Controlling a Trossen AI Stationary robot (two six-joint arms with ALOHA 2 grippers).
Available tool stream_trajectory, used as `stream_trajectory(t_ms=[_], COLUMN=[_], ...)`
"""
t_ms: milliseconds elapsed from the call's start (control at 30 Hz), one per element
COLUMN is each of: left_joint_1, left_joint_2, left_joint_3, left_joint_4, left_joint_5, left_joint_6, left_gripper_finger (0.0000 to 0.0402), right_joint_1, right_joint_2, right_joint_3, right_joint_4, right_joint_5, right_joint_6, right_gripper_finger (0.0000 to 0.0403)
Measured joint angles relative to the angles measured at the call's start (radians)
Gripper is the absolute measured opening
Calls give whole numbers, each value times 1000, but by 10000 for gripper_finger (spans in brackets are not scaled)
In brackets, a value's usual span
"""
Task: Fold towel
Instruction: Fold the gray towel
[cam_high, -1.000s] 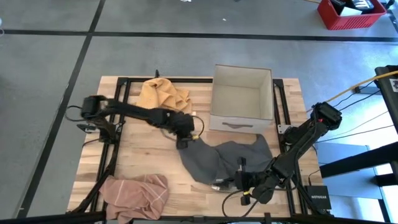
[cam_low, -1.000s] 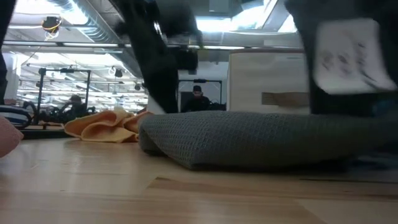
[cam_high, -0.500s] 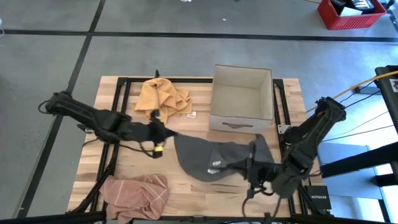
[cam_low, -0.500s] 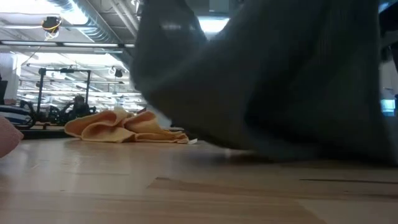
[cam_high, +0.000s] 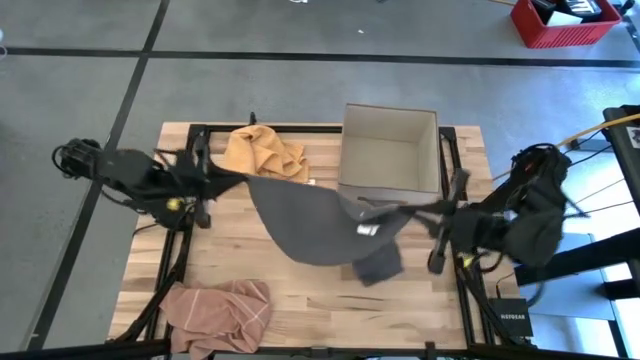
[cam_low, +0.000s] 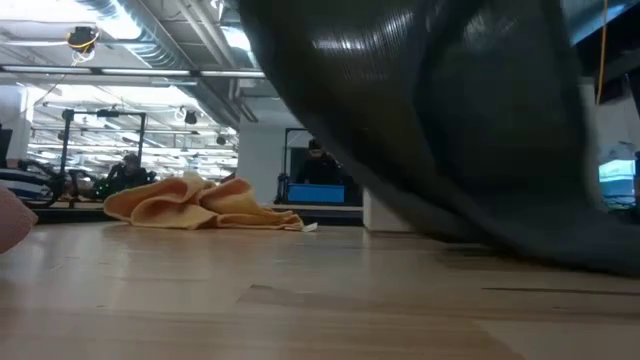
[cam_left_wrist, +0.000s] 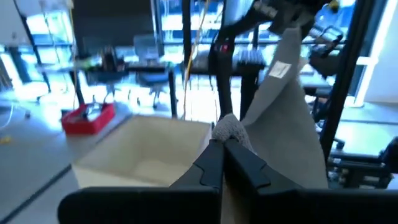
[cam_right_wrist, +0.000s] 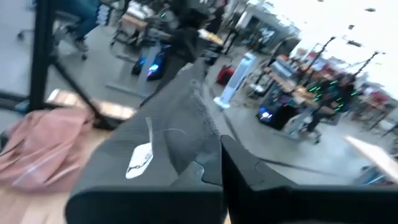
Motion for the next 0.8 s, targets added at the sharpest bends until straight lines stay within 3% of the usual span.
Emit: stream_trajectory(t_ms=[233,367,600,800], left_joint_1=[-1,-2,-1,-1], left_joint_2=[-2,-1,-11,-23], left_joint_3=[165,218,255,256], left_joint_4=[-21,-43,-67,-153], left_joint_5=[-6,-68,-176,-285], left_joint_6=[123,169,242,267], left_gripper_finger=[1,1,1,1], right_joint_1=[0,0,0,0], right_joint_2=[-3,-11,-25,-28], right_joint_3=[151,206,258,258], right_joint_4=[-11,-8,-12,-68], right_joint_5=[116,165,361,384], right_joint_6=[-115,-114,-136,-128], right_gripper_finger=[1,1,1,1])
